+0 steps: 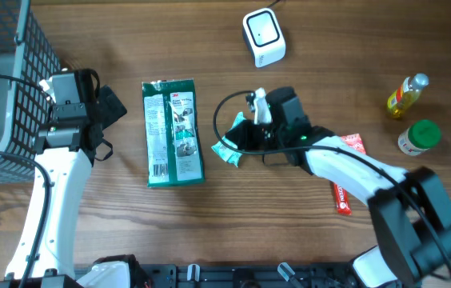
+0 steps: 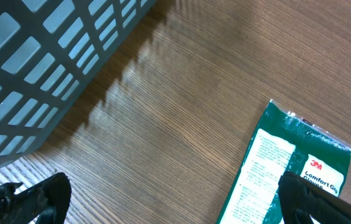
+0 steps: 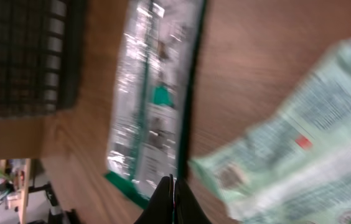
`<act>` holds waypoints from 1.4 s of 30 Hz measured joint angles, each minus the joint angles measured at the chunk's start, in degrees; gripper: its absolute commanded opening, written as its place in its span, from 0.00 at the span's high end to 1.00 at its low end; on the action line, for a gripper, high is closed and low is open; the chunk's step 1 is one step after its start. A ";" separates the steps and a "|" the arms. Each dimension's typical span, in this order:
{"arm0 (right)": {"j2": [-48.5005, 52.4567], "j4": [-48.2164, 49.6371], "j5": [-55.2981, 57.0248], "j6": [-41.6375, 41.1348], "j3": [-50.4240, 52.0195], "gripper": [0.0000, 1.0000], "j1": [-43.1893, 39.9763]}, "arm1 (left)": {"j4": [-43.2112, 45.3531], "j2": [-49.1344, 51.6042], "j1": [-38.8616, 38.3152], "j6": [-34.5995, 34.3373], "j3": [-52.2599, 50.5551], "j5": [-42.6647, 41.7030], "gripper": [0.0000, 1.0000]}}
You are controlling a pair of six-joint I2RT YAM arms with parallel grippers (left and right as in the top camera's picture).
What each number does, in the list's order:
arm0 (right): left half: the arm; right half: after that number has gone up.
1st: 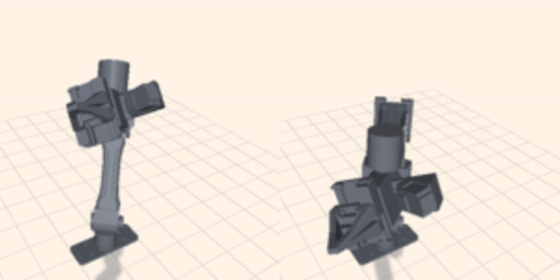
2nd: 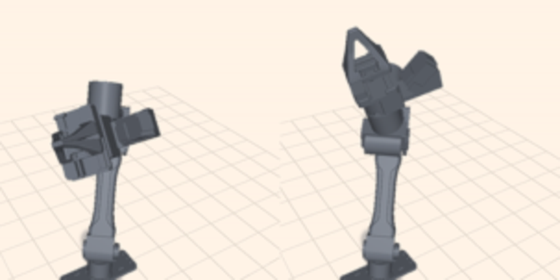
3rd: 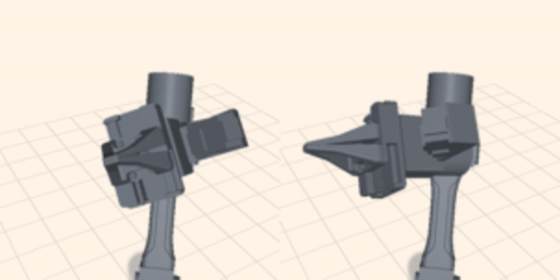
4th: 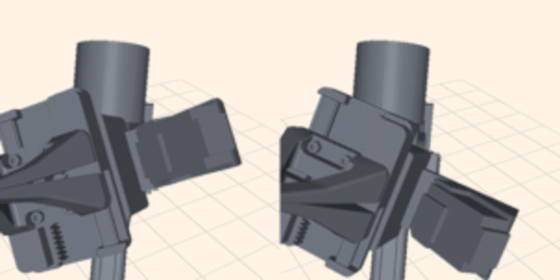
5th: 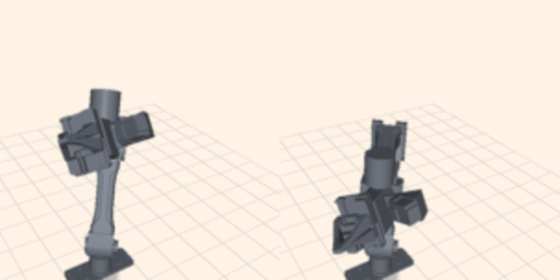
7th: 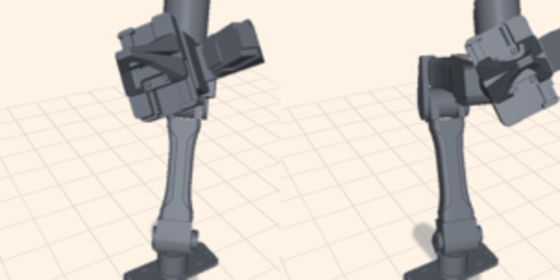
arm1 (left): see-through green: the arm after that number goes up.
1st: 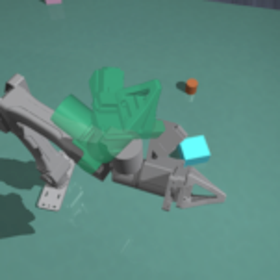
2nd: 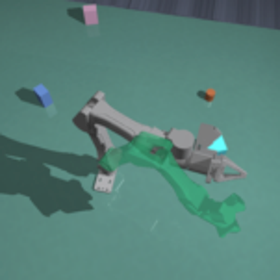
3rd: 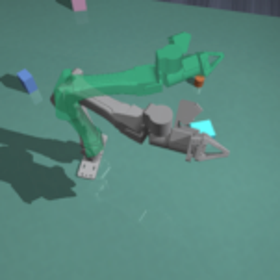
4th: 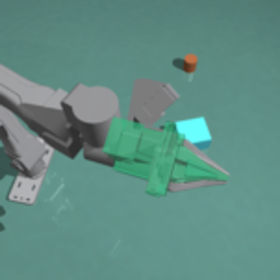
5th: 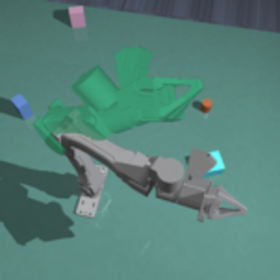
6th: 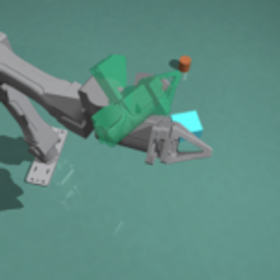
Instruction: Scan the item barcode
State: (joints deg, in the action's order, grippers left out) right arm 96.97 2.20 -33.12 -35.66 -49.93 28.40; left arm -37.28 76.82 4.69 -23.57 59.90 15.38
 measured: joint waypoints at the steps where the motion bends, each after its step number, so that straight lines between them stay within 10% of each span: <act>1: -0.83 0.33 -0.31 0.17 -0.44 0.96 0.00 | -0.02 0.00 0.00 0.00 0.00 0.00 0.00; 20: 16.85 9.05 -1.81 4.70 -2.10 0.96 2.80 | -0.02 0.00 0.00 0.00 0.00 0.00 0.00; 42: 0.63 3.17 -3.74 4.52 -0.72 0.96 2.86 | -0.02 0.00 0.00 0.00 0.00 0.00 0.00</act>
State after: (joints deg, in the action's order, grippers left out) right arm 97.60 5.37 -36.86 -31.14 -50.65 31.27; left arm -37.30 76.82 4.69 -23.57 59.90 15.38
